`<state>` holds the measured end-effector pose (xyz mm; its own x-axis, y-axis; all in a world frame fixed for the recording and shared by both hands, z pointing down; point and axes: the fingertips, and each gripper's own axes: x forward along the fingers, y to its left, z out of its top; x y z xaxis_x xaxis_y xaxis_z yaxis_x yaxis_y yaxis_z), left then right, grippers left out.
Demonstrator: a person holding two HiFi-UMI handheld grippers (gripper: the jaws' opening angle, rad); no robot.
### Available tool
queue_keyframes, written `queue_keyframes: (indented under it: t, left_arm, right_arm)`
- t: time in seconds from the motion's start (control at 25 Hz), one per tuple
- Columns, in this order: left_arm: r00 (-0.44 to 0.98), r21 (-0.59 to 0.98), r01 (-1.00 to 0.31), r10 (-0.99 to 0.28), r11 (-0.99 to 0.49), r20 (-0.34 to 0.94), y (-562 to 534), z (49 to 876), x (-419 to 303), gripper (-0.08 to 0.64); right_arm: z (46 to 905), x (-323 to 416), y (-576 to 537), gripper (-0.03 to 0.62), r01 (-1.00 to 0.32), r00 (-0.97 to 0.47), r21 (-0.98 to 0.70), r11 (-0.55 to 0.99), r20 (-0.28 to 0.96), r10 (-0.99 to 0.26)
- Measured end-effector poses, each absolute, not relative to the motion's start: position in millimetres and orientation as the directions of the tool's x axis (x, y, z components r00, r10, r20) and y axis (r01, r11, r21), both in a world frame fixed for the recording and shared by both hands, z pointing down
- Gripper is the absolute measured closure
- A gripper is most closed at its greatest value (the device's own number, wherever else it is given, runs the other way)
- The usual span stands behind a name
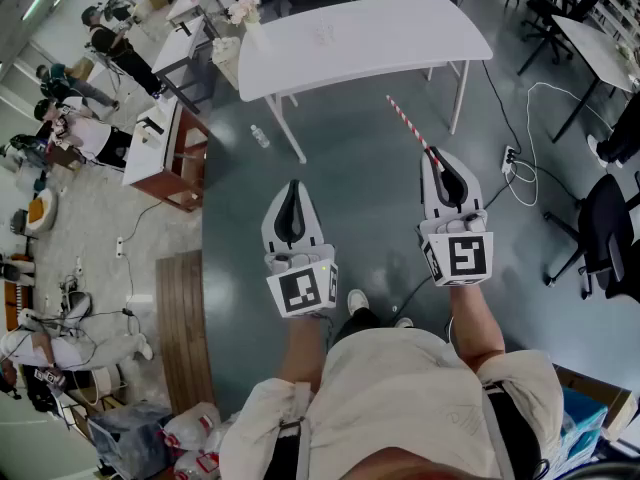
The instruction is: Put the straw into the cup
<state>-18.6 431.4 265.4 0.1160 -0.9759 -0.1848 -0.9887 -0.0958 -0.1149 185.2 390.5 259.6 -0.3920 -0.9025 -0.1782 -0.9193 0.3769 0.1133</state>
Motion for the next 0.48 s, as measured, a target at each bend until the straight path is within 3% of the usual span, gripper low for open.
queue_keyframes:
  t: [0.48]
  left_arm:
    - [0.123,-0.105,-0.989,-0.97,-0.103,-0.21,389.2,261.5,-55.2,0.555]
  right_arm:
    - [257.8,142.9,345.0,0.57,-0.916,-0.398,0.14,0.377,-0.181,-0.899]
